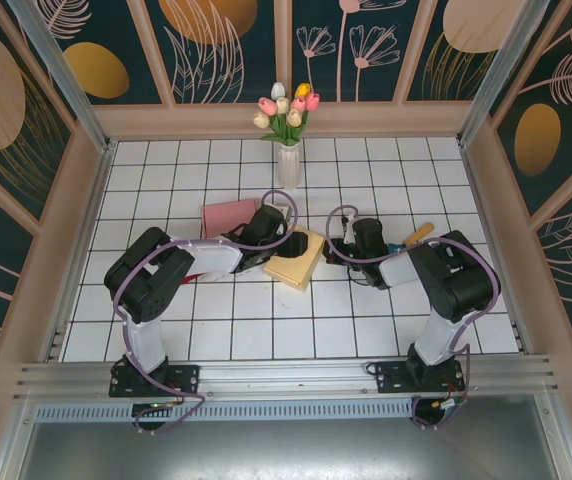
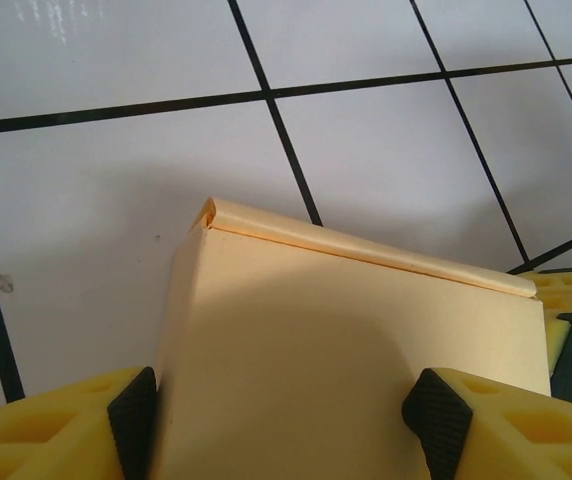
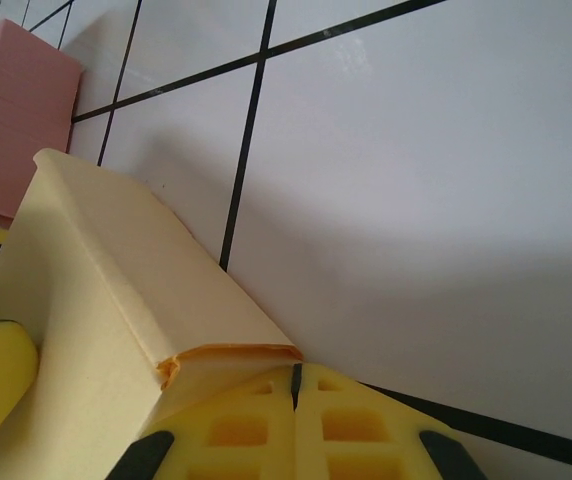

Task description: Fold the paper box

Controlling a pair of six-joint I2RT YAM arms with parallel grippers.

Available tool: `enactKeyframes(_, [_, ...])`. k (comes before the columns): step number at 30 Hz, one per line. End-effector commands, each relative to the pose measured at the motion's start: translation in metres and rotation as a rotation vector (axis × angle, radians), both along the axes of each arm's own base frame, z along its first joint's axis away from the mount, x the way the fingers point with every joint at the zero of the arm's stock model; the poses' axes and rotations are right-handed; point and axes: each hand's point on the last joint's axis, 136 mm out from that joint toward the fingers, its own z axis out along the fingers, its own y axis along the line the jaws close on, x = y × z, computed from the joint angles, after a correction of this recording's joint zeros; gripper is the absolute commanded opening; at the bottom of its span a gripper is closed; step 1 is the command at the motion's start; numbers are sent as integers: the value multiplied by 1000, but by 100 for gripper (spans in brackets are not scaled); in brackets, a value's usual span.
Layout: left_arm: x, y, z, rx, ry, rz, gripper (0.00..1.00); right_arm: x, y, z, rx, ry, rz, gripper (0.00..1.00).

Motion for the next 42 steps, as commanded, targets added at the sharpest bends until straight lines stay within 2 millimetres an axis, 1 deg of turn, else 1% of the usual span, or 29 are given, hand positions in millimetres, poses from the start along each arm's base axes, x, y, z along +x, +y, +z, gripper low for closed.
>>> enactKeyframes(1, [-37,-45,12,-64,51,-122,72,-28,10,-10,-15,53,88,0])
enactKeyframes(6, [-10,3,15,-40,65,41,75,-39,-13,-10,-79,70,17,0])
enactKeyframes(7, [-9,14,12,-32,72,65,77,-42,-17,-9,-92,70,7,0])
enactKeyframes(9, [-9,27,13,-34,76,89,80,-48,-26,-2,-104,55,-20,0])
enactKeyframes(12, [-19,33,18,-61,74,85,80,-64,-32,2,-87,60,-28,0])
enactKeyframes(13, [-23,34,16,-71,80,84,80,-69,-32,4,-79,56,-24,0])
enactKeyframes(14, [-26,36,25,-101,67,83,80,-77,-32,5,-75,51,-21,0])
enactKeyframes(17, [-38,41,22,-127,72,79,80,-93,-32,5,-82,35,-27,0])
enactKeyframes(18, [-42,42,19,-138,81,73,79,-100,-28,5,-74,32,-16,0])
enactKeyframes(21, [-54,42,14,-180,105,57,78,-111,-19,10,-29,19,7,0])
enactKeyframes(25, [-62,44,12,-202,113,51,78,-119,-4,16,-10,2,37,0])
enactKeyframes(28, [-66,43,10,-204,123,49,77,-121,10,21,18,-5,64,0])
enactKeyframes(34, [-78,35,9,-231,137,46,77,-123,33,22,56,6,110,0])
enactKeyframes(37, [-86,32,5,-234,147,63,77,-127,45,26,104,8,133,0])
enactKeyframes(42, [-101,20,5,-296,161,91,76,-131,67,34,166,12,170,0])
